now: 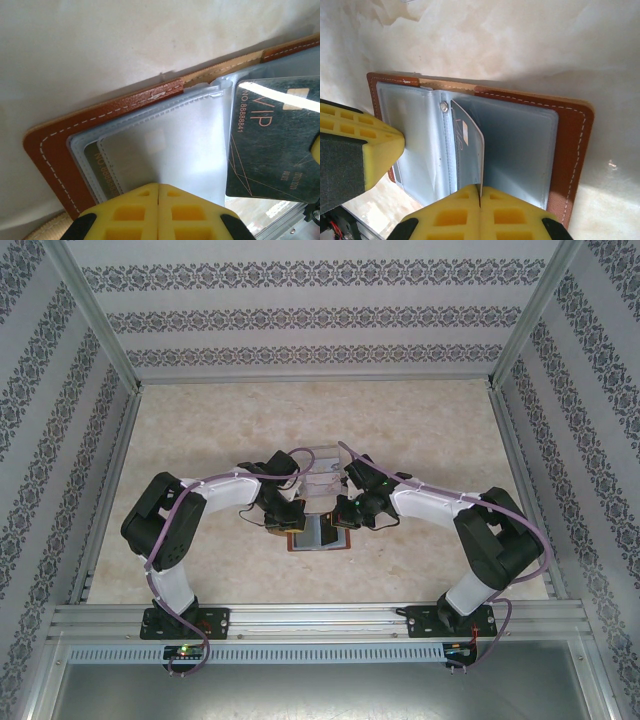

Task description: Take the credit cards out of the card holder

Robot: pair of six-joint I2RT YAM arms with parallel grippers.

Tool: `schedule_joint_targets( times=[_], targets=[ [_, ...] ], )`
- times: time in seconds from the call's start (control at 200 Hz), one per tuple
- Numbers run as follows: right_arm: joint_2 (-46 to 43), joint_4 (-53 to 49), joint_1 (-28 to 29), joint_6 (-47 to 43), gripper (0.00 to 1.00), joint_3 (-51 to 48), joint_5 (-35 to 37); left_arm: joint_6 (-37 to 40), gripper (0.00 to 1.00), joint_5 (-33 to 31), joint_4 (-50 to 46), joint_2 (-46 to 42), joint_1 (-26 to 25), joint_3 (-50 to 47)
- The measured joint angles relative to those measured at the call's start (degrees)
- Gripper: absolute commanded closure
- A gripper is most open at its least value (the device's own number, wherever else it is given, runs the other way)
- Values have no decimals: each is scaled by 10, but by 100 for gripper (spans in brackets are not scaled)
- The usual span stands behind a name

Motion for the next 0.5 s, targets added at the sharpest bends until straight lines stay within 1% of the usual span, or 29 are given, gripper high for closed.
schedule_joint_targets(
  times=[0.125,0.21,0.5],
  targets=[
    [0,2,0,0,95,0,-2,0,90,-2,-1,0,0,1],
    [0,4,1,3,92,1,-7,0,87,-4,-3,-1,0,1],
    [11,11,5,14,84,2,-12,0,85,-29,-26,-31,0,1]
  ],
)
